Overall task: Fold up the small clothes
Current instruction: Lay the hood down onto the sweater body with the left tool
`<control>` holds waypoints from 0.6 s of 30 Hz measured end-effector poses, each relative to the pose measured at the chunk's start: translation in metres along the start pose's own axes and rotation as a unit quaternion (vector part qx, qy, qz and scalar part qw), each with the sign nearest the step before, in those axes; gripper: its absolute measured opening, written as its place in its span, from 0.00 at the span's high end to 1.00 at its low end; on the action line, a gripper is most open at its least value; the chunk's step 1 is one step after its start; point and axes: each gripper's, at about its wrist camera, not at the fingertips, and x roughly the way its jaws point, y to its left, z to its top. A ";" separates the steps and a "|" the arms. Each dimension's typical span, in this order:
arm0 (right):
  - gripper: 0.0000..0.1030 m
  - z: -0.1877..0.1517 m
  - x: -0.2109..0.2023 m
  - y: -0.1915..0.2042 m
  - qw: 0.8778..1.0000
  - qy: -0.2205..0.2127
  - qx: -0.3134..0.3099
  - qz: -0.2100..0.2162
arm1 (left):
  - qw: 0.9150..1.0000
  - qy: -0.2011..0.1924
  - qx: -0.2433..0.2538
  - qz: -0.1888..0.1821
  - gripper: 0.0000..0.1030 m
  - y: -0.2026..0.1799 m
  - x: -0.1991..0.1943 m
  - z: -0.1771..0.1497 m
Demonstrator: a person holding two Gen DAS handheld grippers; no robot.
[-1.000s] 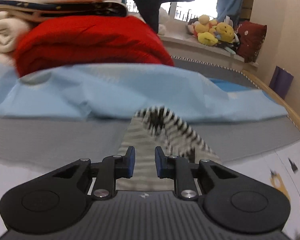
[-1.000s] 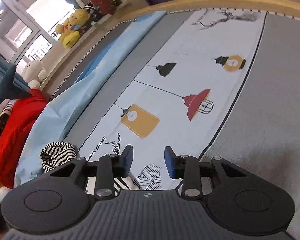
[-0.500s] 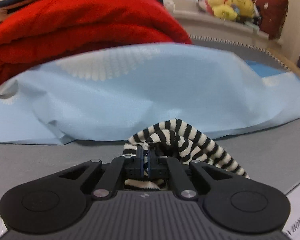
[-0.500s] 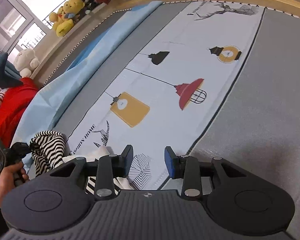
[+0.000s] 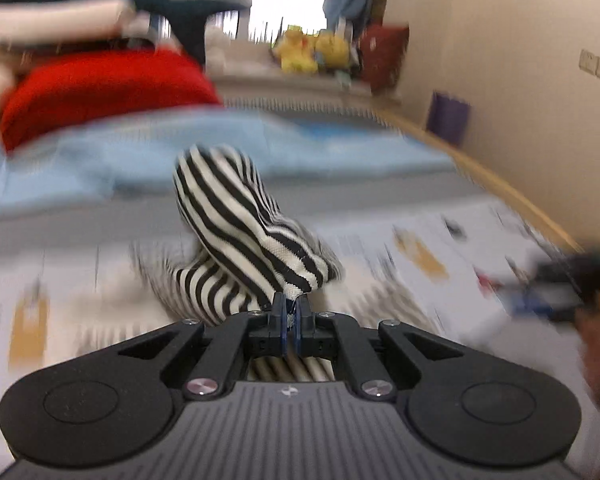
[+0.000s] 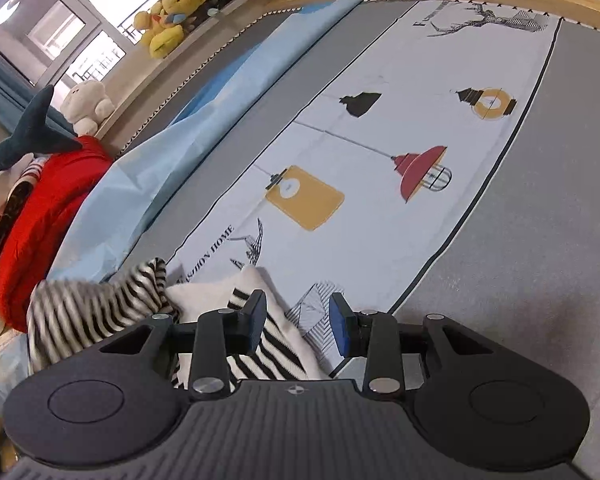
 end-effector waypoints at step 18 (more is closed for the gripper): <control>0.64 -0.045 0.020 0.059 0.990 0.075 -0.082 0.085 | 0.917 0.075 -0.386 0.071 0.38 0.124 0.020 -0.039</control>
